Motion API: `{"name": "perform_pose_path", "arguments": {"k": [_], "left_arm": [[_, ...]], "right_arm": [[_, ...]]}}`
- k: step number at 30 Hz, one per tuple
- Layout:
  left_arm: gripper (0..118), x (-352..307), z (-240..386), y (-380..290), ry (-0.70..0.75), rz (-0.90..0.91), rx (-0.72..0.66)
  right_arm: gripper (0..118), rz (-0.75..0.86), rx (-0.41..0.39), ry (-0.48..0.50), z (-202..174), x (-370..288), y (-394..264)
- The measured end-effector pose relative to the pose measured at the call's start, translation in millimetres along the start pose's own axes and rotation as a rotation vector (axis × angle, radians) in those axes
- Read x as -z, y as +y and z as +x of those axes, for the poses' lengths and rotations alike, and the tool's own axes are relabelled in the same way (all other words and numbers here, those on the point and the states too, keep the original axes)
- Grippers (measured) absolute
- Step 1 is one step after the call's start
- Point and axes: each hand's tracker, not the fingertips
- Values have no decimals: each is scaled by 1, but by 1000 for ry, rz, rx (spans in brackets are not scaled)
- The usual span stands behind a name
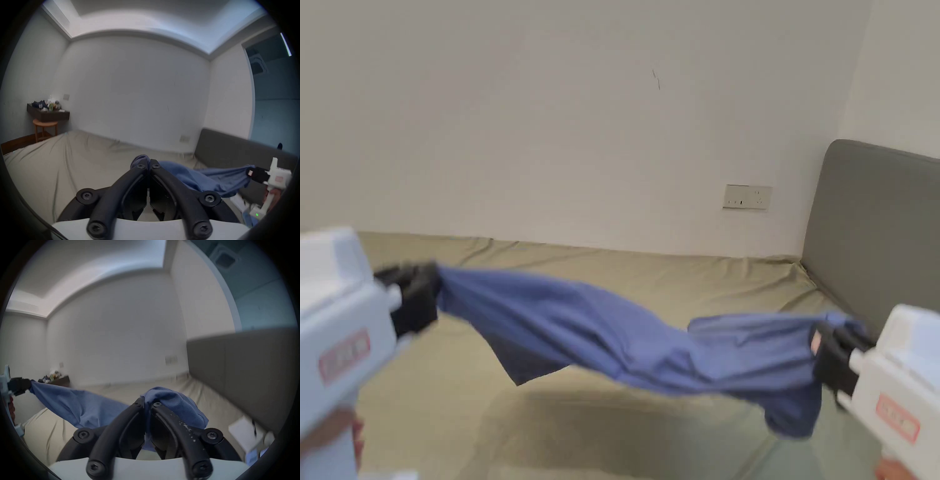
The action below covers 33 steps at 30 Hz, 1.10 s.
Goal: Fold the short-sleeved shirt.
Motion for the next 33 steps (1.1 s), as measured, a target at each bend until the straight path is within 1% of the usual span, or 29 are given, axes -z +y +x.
{"name": "perform_pose_path", "arguments": {"k": [4, 6, 7, 8, 10, 12, 13, 14, 15, 18, 19, 21, 24, 25, 26, 27, 28, 29, 30, 31, 32, 33], "left_arm": [[0, -59, -7, -82, 28, -220, 36], [0, -82, -16, -120, 48, -318, 49], [0, -91, -19, -135, 67, -377, 48], [0, -101, -23, -150, 80, -440, 32], [0, -121, -31, -173, 87, -519, -13], [0, -133, -37, -189, 90, -591, -72], [0, -135, -41, -197, 103, -627, -98], [0, -137, -43, -204, 117, -655, -105], [0, -134, -46, -214, 148, -721, -98], [0, -125, -51, -239, 212, -843, -81], [0, -121, -53, -245, 216, -868, -93], [0, -112, -54, -250, 235, -899, -111], [1, -107, -56, -243, 243, -885, -113], [4, -109, -55, -237, 243, -853, -107], [8, -114, -53, -226, 224, -803, -92], [16, -119, -48, -212, 205, -734, -64], [39, -125, -41, -197, 203, -651, -13], [39, -131, -34, -185, 202, -564, 41], [49, -140, -25, -171, 181, -456, 96], [69, -145, -18, -161, 156, -375, 134], [99, -148, -9, -150, 121, -299, 170], [118, -155, 1, -143, 121, -238, 204]], "right_arm": [[8, -253, 43, -31, 27, -26, -84], [8, -356, 81, -32, 41, -44, -118], [8, -397, 97, -49, 46, -52, -132], [8, -456, 103, -67, 50, -63, -143], [8, -499, 115, -60, 56, -87, -162], [8, -542, 91, -56, 57, -105, -172], [8, -551, 60, -64, 54, -110, -176], [8, -578, 36, -65, 53, -113, -181], [8, -608, 21, -64, 53, -116, -189], [8, -697, 48, -86, 56, -103, -210], [8, -711, 38, -104, 56, -98, -215], [8, -758, -9, -127, 58, -89, -222], [9, -729, -43, -128, 57, -88, -221], [9, -701, -46, -120, 57, -93, -215], [10, -651, -50, -110, 57, -98, -208], [14, -586, -55, -99, 57, -108, -198], [29, -508, -63, -90, 55, -119, -186], [29, -416, -76, -75, 52, -130, -175], [36, -320, -105, -84, 47, -142, -162], [49, -237, -135, -98, 41, -152, -152], [74, -149, -168, -107, 33, -161, -138], [97, -85, -183, -109, 26, -169, -128]]}}
